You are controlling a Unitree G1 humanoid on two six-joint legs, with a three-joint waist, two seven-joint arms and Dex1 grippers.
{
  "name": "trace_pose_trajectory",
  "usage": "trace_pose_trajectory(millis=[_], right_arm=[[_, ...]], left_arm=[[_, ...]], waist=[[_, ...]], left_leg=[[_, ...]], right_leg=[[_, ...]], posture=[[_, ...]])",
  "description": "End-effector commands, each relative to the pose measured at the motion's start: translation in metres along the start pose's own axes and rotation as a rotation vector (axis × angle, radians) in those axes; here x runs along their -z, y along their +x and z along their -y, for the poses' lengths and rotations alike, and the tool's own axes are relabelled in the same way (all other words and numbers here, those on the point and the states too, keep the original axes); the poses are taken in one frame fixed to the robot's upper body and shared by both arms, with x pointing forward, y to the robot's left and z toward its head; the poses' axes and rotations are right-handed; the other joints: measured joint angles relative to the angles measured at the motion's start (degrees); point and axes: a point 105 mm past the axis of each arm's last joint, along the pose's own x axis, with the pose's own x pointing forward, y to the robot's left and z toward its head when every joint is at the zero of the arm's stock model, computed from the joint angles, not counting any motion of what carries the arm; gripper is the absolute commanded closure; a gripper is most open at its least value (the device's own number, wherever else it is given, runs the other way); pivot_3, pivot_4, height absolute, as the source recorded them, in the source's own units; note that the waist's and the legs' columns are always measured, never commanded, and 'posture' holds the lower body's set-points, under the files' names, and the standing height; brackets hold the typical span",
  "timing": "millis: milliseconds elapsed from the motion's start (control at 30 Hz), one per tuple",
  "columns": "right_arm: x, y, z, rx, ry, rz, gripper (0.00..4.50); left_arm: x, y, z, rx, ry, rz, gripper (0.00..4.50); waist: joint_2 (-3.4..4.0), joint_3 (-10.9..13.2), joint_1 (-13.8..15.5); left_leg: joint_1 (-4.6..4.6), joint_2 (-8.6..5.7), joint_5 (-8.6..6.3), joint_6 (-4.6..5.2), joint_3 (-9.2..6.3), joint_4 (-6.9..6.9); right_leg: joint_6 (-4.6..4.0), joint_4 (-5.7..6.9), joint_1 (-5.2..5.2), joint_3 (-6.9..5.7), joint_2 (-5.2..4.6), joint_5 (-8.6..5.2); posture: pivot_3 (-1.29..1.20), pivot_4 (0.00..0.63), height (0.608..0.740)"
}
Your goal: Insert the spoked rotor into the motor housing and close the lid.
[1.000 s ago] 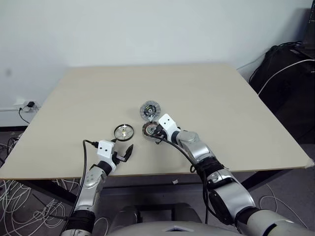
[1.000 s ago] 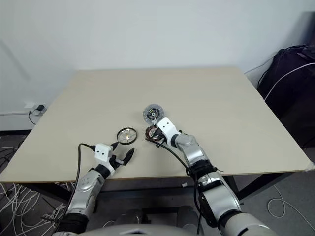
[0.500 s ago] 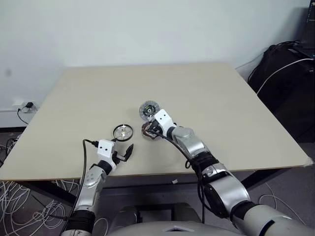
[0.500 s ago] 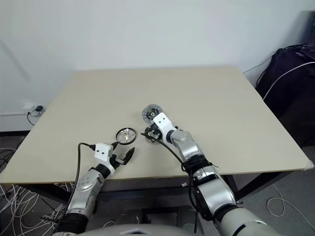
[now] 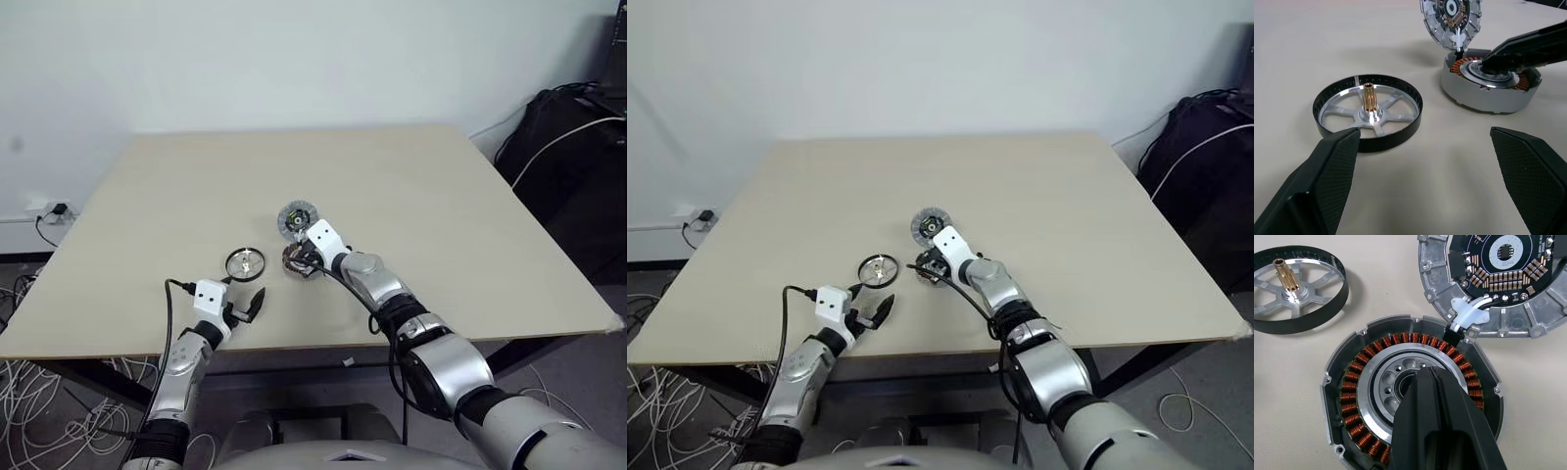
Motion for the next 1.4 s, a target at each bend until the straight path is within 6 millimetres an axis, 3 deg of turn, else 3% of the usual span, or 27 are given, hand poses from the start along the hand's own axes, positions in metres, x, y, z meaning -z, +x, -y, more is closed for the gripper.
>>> trace_pose_trajectory(millis=[33,333,433,567,800,1067,1167,1400], right_arm=[[-0.006,-0.002,0.008,0.024,-0.005,0.018,4.48],[-0.051,-0.006,0.011,0.027,0.005,0.193,4.48],[-0.058,-0.007,0.014,0.044,0.010,0.213,4.48],[-0.054,-0.005,0.009,0.026,0.003,0.195,4.48],[-0.028,0.001,-0.005,-0.027,-0.018,0.099,4.48],[-0.003,0.001,0.000,0.010,-0.041,-0.004,4.48],[-0.004,0.001,0.000,0.011,-0.040,-0.001,4.48],[-0.029,0.000,-0.001,-0.006,-0.037,0.091,4.48]], left_arm=[[-0.011,0.003,-0.004,-0.008,0.014,0.050,0.00],[-0.009,0.004,-0.005,-0.003,0.014,0.049,0.00],[-0.010,0.004,-0.004,-0.005,0.014,0.052,0.00],[-0.011,0.004,-0.004,-0.007,0.014,0.054,0.00],[-0.013,0.004,-0.004,-0.009,0.012,0.058,0.00],[-0.015,0.004,-0.004,-0.012,0.014,0.061,0.00],[-0.015,0.004,-0.003,-0.009,0.014,0.062,0.00],[-0.016,0.005,-0.002,-0.004,0.014,0.060,0.00]], waist=[[0.01,-0.01,0.01],[0.02,0.00,-0.11],[0.02,0.00,-0.09],[0.02,0.00,-0.06],[0.02,0.00,-0.09],[0.03,-0.02,-0.08],[0.04,-0.03,-0.03],[0.05,-0.02,-0.09]], left_leg=[[0.01,0.00,0.00,0.00,0.00,0.01],[0.00,0.00,0.01,-0.01,0.00,-0.02],[0.00,0.00,0.01,-0.01,-0.01,-0.05],[0.00,0.00,0.01,-0.01,-0.01,-0.05],[0.00,0.00,0.01,-0.01,0.00,-0.05],[0.02,0.00,0.01,-0.01,-0.01,-0.04],[0.05,0.00,0.01,-0.01,-0.01,-0.04],[0.05,0.00,0.01,-0.02,-0.01,-0.03]], right_leg=[[0.00,0.00,0.01,0.00,0.00,0.00],[0.00,0.01,-0.03,0.01,0.00,0.00],[0.00,0.01,-0.05,0.01,0.00,0.00],[0.00,0.00,-0.04,0.01,0.00,0.00],[-0.01,0.00,-0.04,0.01,0.00,0.00],[-0.01,0.01,-0.03,0.01,0.00,0.00],[0.00,0.01,0.02,0.00,0.01,0.00],[0.00,0.01,0.01,0.01,0.00,0.00]], posture=[[0.00,0.000,0.740],[0.00,0.000,0.740],[0.00,0.000,0.740],[0.00,0.000,0.740],[0.00,0.000,0.740],[0.00,0.000,0.740],[0.00,0.000,0.740],[0.00,0.000,0.740]])
